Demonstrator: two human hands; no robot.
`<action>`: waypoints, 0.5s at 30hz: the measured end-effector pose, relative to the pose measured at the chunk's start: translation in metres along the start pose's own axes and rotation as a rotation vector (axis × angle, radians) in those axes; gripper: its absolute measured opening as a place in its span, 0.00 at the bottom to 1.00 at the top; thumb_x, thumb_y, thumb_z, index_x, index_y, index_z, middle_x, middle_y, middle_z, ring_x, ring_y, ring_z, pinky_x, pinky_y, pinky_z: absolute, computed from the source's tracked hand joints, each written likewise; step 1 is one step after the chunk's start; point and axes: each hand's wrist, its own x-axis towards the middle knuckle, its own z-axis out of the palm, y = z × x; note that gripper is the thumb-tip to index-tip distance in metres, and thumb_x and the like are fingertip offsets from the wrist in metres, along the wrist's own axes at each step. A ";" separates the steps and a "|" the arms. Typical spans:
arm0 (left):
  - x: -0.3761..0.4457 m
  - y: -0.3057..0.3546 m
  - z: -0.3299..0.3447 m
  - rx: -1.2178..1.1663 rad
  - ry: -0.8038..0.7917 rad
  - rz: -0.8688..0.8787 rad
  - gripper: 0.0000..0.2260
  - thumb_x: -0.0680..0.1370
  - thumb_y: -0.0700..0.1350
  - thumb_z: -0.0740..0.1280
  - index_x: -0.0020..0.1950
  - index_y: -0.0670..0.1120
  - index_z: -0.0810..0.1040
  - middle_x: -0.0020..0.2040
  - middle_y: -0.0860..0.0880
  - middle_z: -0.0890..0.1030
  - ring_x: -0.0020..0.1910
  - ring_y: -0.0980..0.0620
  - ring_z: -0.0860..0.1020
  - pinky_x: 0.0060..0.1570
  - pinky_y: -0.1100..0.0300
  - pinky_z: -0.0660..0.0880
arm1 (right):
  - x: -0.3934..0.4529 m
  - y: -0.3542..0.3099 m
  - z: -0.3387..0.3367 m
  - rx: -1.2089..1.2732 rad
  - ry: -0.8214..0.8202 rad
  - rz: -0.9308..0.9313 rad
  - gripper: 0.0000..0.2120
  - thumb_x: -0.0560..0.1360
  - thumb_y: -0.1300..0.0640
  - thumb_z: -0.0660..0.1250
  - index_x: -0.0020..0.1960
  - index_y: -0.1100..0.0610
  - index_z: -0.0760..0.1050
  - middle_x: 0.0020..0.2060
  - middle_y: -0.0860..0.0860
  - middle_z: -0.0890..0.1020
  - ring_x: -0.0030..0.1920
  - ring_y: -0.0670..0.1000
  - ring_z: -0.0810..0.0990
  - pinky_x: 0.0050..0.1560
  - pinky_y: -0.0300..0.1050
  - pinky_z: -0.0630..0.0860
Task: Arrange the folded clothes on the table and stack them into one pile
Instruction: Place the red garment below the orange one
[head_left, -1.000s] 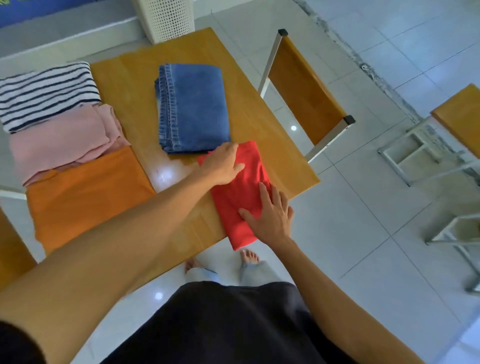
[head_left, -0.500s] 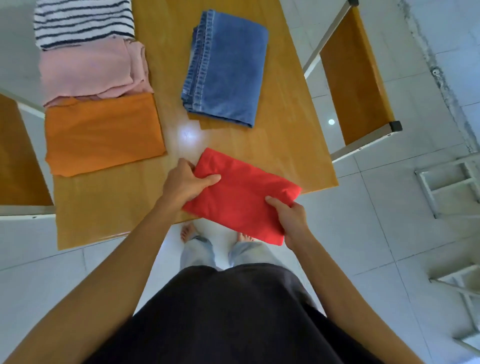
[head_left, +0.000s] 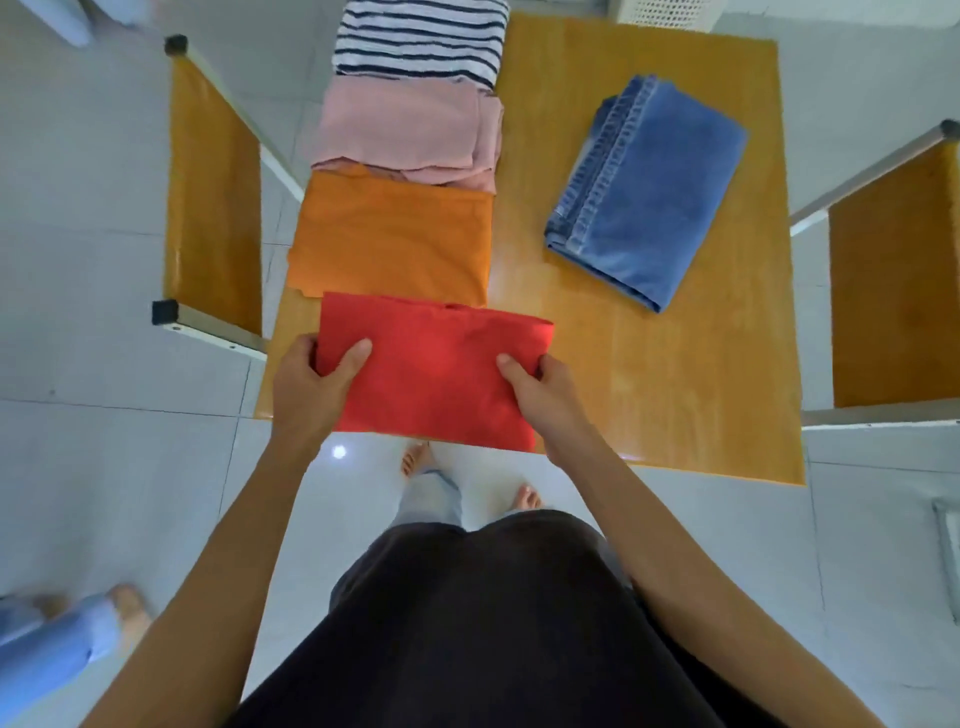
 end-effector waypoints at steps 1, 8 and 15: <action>0.006 -0.005 -0.011 0.021 0.051 -0.007 0.28 0.75 0.64 0.69 0.66 0.46 0.75 0.59 0.50 0.80 0.54 0.50 0.78 0.53 0.54 0.75 | 0.004 -0.006 0.014 -0.020 -0.014 -0.020 0.13 0.80 0.49 0.67 0.61 0.56 0.77 0.49 0.48 0.84 0.46 0.47 0.83 0.41 0.40 0.78; 0.052 -0.041 -0.042 0.166 0.093 -0.075 0.25 0.82 0.60 0.58 0.61 0.40 0.77 0.56 0.41 0.81 0.55 0.41 0.79 0.55 0.51 0.72 | 0.029 -0.014 0.077 -0.187 0.046 0.001 0.16 0.78 0.47 0.69 0.51 0.60 0.80 0.45 0.54 0.84 0.44 0.52 0.82 0.44 0.49 0.78; 0.071 -0.049 -0.046 0.180 0.033 -0.008 0.23 0.81 0.61 0.60 0.58 0.42 0.78 0.52 0.45 0.82 0.49 0.48 0.78 0.55 0.49 0.75 | 0.032 -0.006 0.078 -0.240 0.186 0.052 0.15 0.75 0.48 0.72 0.49 0.60 0.81 0.44 0.55 0.85 0.43 0.52 0.82 0.48 0.53 0.79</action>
